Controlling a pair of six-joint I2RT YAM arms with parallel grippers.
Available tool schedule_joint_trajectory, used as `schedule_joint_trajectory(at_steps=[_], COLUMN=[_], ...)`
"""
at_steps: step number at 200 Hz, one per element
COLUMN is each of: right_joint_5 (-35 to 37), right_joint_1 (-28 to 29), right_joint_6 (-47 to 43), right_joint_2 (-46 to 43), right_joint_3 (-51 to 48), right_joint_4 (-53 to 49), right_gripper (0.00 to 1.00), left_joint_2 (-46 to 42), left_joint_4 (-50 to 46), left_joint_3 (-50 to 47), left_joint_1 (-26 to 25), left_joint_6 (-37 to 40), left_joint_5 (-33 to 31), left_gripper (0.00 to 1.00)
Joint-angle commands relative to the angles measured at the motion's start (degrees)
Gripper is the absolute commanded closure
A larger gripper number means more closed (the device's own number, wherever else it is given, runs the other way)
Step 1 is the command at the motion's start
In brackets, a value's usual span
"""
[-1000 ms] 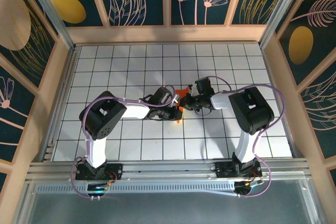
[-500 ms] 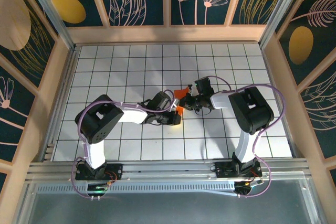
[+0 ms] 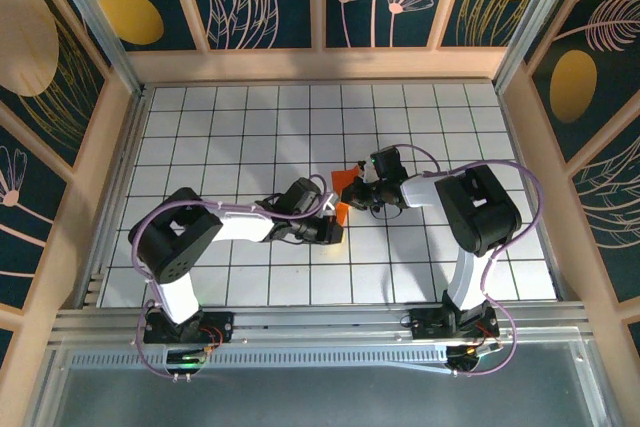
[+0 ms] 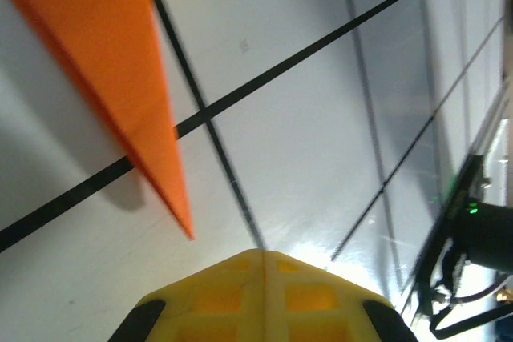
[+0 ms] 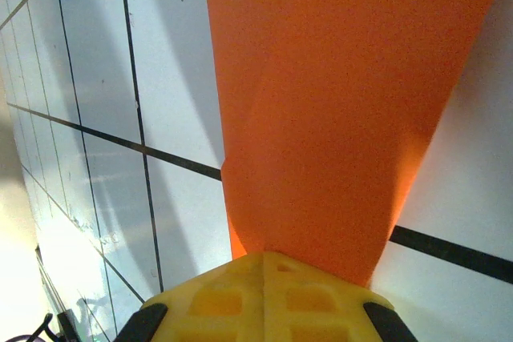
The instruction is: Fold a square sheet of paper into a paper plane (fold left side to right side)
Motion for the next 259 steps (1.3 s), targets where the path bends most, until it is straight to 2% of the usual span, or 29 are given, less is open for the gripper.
schedule_joint_trajectory(at_steps=[1, 29, 89, 130, 218, 259], right_joint_5=[5.5, 5.2, 5.3, 4.0, 3.5, 2.2], right_joint_1=[0.7, 0.9, 1.0, 1.1, 0.0, -1.2], right_joint_6=[-0.9, -0.4, -0.4, 0.0, -2.0, -2.4], right_joint_2=[3.8, 3.5, 3.2, 2.3, -5.8, -5.3], right_joint_3=[-1.9, -2.2, -2.1, -1.6, 1.4, 0.0], right_joint_4=[-4.7, -4.3, -4.3, -3.8, -2.9, 0.3], right_gripper=[1.0, 1.0, 1.0, 1.0, 1.0, 1.0], left_joint_2=[-2.0, 0.6, 7.0, 9.0, 9.2, 9.1], left_joint_4=[1.5, 0.9, 2.3, -0.7, -4.9, -6.0], left_joint_3=[1.0, 3.0, 7.0, 7.0, 4.6, 5.1], left_joint_1=[1.7, 3.4, 3.5, 3.6, 2.7, 2.4], left_joint_6=[-1.6, -1.2, -1.0, -0.1, 0.6, 1.1], left_joint_5=[1.3, 0.7, 2.3, -1.3, -6.6, -7.2], left_gripper=[0.96, 0.97, 0.97, 0.99, 1.0, 1.0])
